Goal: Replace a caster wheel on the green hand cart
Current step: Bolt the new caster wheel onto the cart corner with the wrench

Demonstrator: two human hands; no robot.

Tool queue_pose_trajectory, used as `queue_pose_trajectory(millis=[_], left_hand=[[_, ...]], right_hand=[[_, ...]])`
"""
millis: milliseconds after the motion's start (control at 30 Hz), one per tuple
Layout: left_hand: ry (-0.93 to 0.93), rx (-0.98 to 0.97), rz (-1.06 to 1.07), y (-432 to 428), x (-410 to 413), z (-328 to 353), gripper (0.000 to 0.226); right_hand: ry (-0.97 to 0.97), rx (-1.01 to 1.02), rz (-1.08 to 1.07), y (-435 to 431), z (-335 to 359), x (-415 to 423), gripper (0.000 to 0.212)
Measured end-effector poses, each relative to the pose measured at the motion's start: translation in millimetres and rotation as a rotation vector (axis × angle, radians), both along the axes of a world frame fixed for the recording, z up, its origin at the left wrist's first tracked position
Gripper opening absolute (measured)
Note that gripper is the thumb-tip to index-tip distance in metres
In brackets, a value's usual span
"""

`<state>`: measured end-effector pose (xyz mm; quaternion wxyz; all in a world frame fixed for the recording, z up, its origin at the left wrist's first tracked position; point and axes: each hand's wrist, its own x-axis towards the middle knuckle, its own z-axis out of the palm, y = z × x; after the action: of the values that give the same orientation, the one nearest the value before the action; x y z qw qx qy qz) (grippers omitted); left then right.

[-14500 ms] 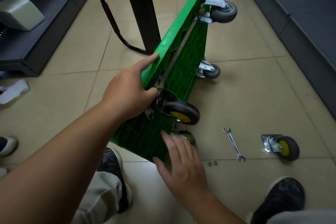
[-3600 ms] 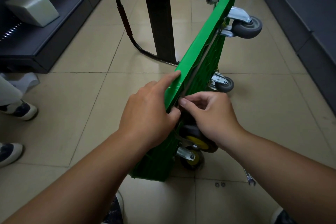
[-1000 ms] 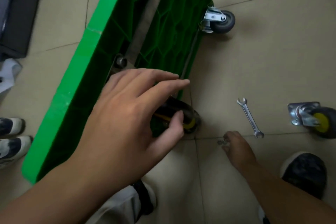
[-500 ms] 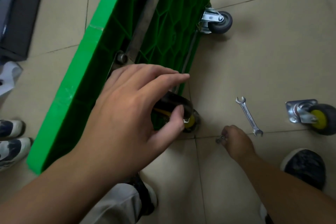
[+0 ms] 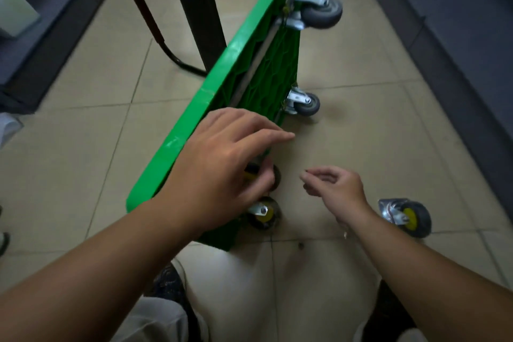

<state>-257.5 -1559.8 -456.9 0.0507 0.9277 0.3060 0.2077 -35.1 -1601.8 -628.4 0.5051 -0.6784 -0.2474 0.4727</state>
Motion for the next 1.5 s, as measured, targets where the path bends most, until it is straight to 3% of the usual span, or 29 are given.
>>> queue_pose_trajectory(millis=[200, 400, 700, 867, 967, 1033, 1133, 1200, 1500], left_hand=[[-0.072, -0.017, 0.234, 17, -18, 27, 0.040], [-0.049, -0.184, 0.327, 22, -32, 21, 0.045], [-0.054, -0.168, 0.241, 19, -43, 12, 0.042], [0.010, -0.111, 0.251, 26, -41, 10, 0.040], [0.006, -0.092, 0.256, 30, -39, 9, 0.038], [-0.005, -0.090, 0.259, 32, -39, 9, 0.037], [0.001, -0.103, 0.260, 32, -39, 9, 0.040], [-0.003, -0.116, 0.249, 33, -40, 10, 0.043], [-0.012, -0.126, 0.237, 34, -42, 7, 0.039]], right_hand=[[0.578, 0.159, 0.325, -23, 145, -10, 0.012], [1.012, 0.278, 0.382, -79, 197, -45, 0.032], [1.249, 0.346, 0.558, -97, 220, -64, 0.026], [1.248, 0.368, 0.571, -93, 218, -61, 0.025], [1.033, 0.440, 0.603, -92, 218, -63, 0.017], [0.609, 0.519, 0.623, -96, 220, -67, 0.015], [-0.246, 0.720, 0.542, -100, 221, -74, 0.021], [-0.553, 0.829, 0.478, -102, 221, -76, 0.024], [-0.758, 0.835, 0.470, -106, 228, -71, 0.023]])
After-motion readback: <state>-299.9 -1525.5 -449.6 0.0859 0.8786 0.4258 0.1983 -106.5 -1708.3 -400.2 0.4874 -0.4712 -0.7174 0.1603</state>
